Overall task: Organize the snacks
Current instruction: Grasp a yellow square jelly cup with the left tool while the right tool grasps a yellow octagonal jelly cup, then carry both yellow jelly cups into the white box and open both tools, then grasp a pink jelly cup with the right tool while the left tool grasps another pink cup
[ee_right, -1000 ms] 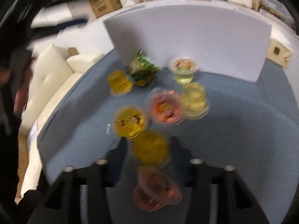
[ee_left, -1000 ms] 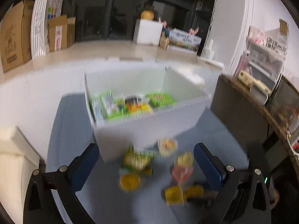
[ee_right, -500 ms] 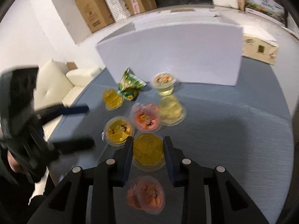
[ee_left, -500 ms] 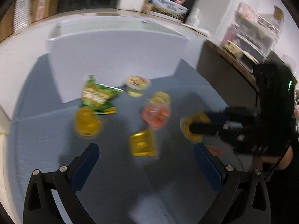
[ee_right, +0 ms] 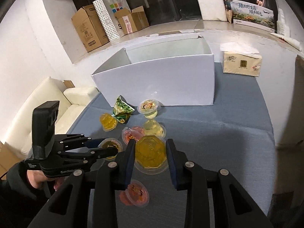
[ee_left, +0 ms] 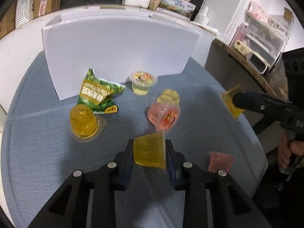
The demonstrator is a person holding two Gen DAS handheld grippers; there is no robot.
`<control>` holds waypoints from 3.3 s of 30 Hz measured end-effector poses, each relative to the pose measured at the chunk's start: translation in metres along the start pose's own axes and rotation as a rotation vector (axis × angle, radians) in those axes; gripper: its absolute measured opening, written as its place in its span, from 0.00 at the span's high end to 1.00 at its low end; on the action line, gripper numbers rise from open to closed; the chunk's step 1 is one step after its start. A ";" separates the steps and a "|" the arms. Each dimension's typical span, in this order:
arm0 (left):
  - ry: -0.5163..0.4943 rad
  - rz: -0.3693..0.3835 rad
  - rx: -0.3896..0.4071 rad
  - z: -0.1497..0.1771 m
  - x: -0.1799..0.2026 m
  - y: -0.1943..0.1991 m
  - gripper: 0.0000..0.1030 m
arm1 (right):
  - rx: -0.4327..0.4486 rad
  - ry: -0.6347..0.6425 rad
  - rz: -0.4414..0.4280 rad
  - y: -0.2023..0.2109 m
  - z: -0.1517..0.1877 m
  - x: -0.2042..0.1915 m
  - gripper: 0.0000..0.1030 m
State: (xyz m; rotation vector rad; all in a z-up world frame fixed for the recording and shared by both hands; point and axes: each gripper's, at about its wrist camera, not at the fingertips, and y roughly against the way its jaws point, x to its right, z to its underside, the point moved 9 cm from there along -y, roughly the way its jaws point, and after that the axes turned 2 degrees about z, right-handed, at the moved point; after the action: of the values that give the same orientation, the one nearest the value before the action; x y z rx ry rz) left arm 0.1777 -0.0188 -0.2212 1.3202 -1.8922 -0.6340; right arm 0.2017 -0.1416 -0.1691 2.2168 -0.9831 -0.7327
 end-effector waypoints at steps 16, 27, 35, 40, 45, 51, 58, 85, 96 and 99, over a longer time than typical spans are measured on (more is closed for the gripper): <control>-0.045 -0.092 0.335 -0.191 -0.033 0.088 0.67 | 0.136 0.089 -0.022 0.002 -0.148 -0.021 0.67; -0.036 -0.226 0.227 -0.216 -0.076 0.028 0.00 | 0.010 -0.016 0.033 -0.079 -0.196 0.022 0.01; -0.035 -0.212 0.236 -0.203 -0.067 0.038 0.00 | 0.022 -0.091 0.014 -0.067 -0.179 0.032 0.00; -0.029 -0.183 0.263 -0.189 -0.056 0.061 0.00 | 0.074 -0.121 -0.033 -0.040 -0.183 0.027 0.00; -0.020 -0.174 0.277 -0.158 -0.042 0.082 0.00 | 0.116 -0.086 -0.062 -0.002 -0.168 0.007 0.00; -0.004 -0.145 0.291 -0.098 -0.025 0.099 0.00 | 0.122 -0.010 -0.023 0.033 -0.107 -0.015 0.00; 0.069 -0.120 0.246 -0.035 -0.030 0.094 0.00 | 0.023 0.015 0.105 0.021 0.011 -0.019 0.00; -0.078 -0.024 0.016 -0.022 0.022 -0.014 0.00 | -0.076 0.045 0.085 0.003 0.067 -0.005 0.66; -0.106 -0.032 -0.060 -0.029 0.028 -0.065 0.28 | -0.006 -0.083 0.100 0.032 0.064 0.029 0.66; -0.128 -0.054 -0.055 -0.030 0.026 -0.065 0.51 | -0.010 -0.080 0.093 0.031 0.064 0.027 0.66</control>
State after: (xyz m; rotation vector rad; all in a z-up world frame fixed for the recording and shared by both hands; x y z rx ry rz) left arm 0.2335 -0.0657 -0.2433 1.3274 -1.9315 -0.8103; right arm 0.1600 -0.1988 -0.1963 2.1322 -1.1111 -0.7874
